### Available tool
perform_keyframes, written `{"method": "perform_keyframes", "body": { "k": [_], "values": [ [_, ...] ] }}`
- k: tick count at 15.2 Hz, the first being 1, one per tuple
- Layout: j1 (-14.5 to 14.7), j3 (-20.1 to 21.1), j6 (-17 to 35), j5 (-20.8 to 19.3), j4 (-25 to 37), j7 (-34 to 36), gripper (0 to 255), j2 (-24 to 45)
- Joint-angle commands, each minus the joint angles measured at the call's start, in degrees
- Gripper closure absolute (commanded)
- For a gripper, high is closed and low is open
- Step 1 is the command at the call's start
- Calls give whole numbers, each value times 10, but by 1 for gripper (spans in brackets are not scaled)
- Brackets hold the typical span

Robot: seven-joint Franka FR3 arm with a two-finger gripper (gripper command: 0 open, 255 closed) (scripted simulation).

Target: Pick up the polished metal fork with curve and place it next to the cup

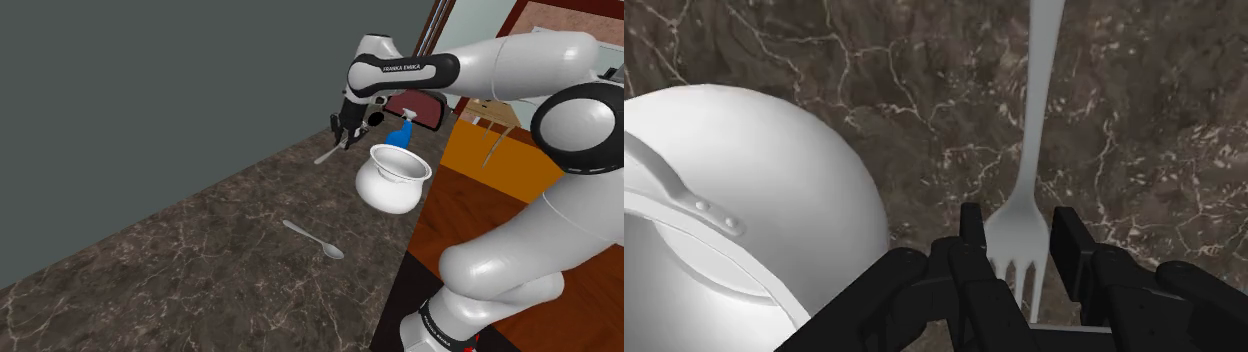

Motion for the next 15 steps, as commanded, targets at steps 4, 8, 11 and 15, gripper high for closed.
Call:
{"method": "perform_keyframes", "body": {
  "k": [4, 8, 11, 15],
  "values": [
    [-29, -30, -4, -18, 41, -52, 255, 39],
    [-50, -50, -11, -34, 87, -89, 255, 81],
    [-63, -64, -20, -46, 130, -115, 255, 116],
    [-79, -81, -37, -61, 200, -148, 255, 170]
  ]
}}
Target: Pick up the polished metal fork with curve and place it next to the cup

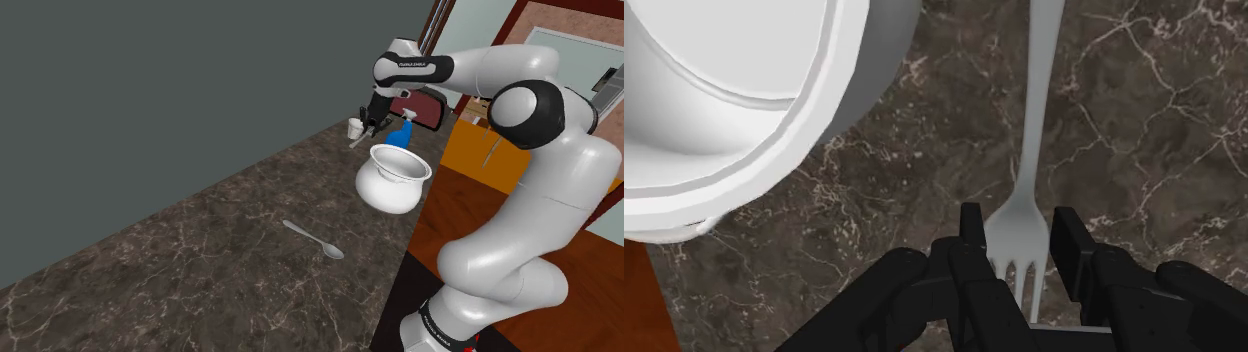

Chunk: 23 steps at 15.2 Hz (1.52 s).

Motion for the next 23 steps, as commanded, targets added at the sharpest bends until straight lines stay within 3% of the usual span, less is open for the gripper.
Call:
{"method": "perform_keyframes", "body": {
  "k": [1, 8, 23],
  "values": [
    [-9, -9, -6, -6, 32, -19, 255, 26],
    [-24, -35, -62, -31, 208, -75, 255, 147],
    [-29, -39, 47, -39, 110, -65, 255, 159]
  ]
}}
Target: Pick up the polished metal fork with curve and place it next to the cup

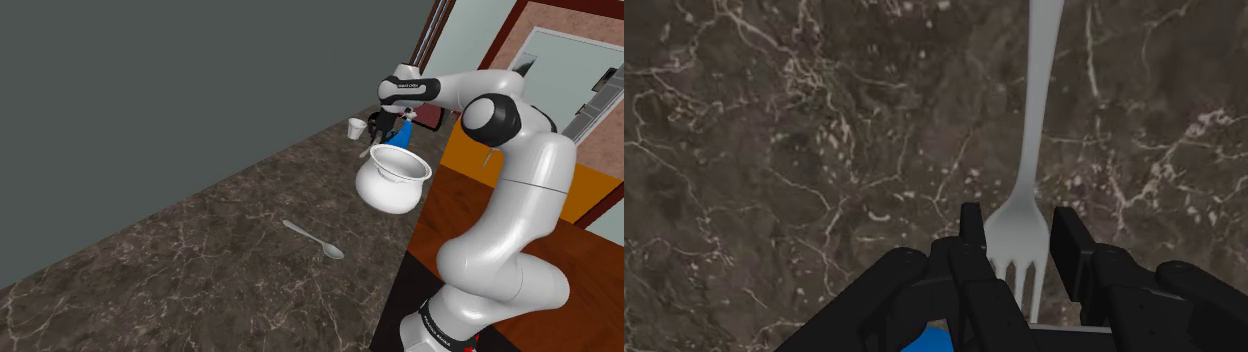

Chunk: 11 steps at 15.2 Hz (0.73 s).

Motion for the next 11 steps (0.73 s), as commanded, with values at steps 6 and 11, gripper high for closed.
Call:
{"method": "perform_keyframes", "body": {
  "k": [6, 11],
  "values": [
    [0, -3, 46, -6, -33, 5, 255, 14],
    [0, -7, 78, -12, -51, 10, 255, 28]
  ]
}}
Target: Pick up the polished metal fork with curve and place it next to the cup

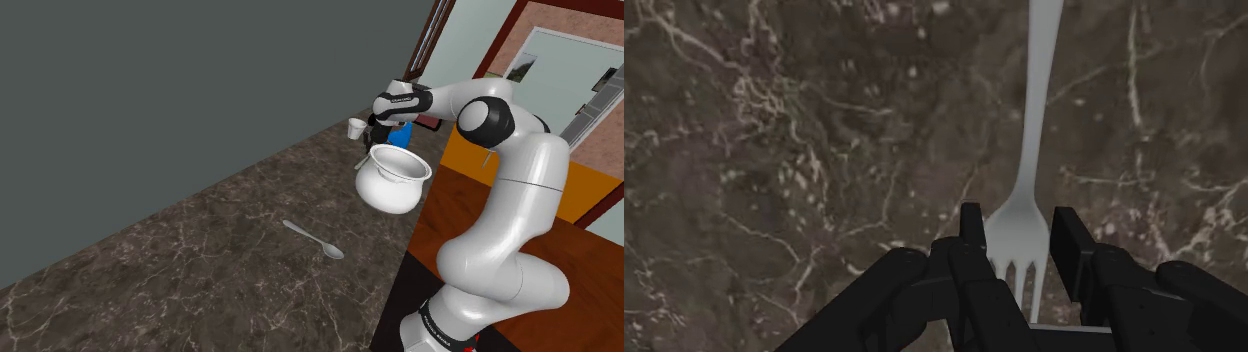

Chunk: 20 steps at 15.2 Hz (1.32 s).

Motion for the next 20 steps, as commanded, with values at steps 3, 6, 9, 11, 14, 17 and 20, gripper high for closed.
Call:
{"method": "perform_keyframes", "body": {
  "k": [3, 6, 9, 11, 14, 17, 20],
  "values": [
    [0, -3, 22, -4, -13, 2, 255, 9],
    [0, -3, 22, -4, -13, 2, 255, 9],
    [0, -3, 22, -4, -13, 2, 255, 9],
    [0, -3, 22, -4, -13, 2, 0, 9],
    [0, -3, 22, -4, -13, 2, 0, 9],
    [-1, 0, 8, -1, -8, 0, 0, 0],
    [-3, 5, -33, 8, 11, -5, 0, -23]
  ]
}}
